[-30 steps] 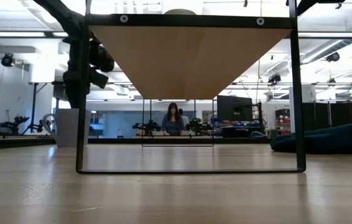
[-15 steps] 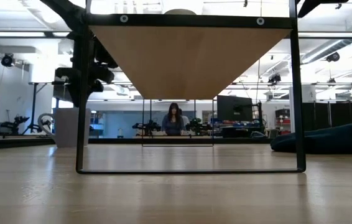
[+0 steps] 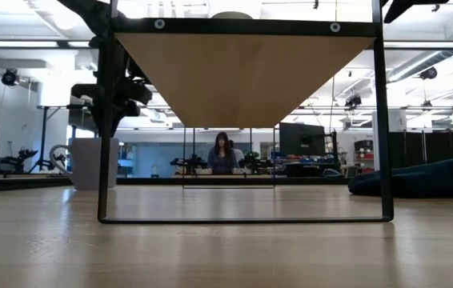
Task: Stack small to large cups/mugs on shelf
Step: Put the light blue mug on the shelf
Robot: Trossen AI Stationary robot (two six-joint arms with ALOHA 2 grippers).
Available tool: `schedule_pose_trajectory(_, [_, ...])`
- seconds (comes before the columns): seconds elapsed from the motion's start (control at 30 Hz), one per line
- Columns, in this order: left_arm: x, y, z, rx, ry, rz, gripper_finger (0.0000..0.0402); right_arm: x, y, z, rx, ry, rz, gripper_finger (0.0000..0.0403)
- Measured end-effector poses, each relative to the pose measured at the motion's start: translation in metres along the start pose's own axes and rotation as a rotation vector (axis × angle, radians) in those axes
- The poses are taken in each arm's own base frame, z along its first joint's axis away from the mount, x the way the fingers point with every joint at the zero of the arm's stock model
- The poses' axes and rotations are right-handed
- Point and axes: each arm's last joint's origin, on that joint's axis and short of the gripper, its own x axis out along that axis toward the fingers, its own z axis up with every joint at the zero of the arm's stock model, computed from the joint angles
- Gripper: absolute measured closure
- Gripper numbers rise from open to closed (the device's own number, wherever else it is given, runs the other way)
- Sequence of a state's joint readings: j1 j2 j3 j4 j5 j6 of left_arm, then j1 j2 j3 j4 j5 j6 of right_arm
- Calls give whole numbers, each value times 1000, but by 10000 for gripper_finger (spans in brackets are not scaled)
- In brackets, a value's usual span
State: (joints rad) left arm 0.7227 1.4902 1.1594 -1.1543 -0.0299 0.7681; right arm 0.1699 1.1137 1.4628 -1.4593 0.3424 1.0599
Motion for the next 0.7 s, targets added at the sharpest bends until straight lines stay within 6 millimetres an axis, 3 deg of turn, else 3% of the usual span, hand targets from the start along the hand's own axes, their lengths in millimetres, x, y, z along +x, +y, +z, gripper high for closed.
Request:
schedule_pose_trajectory(0.2, [0, 1, 1, -30, -15, 12, 392, 0, 0, 0, -9, 0, 0, 243])
schedule_pose_trajectory(0.53, [-8, 4, 4, -94, -37, 37, 300, 0, 0, 0, -16, 1, -2, 243])
schedule_pose_trajectory(0.7, [-17, 8, 3, -437, -25, 107, 265, 0, 0, 0, -16, 1, -2, 243])
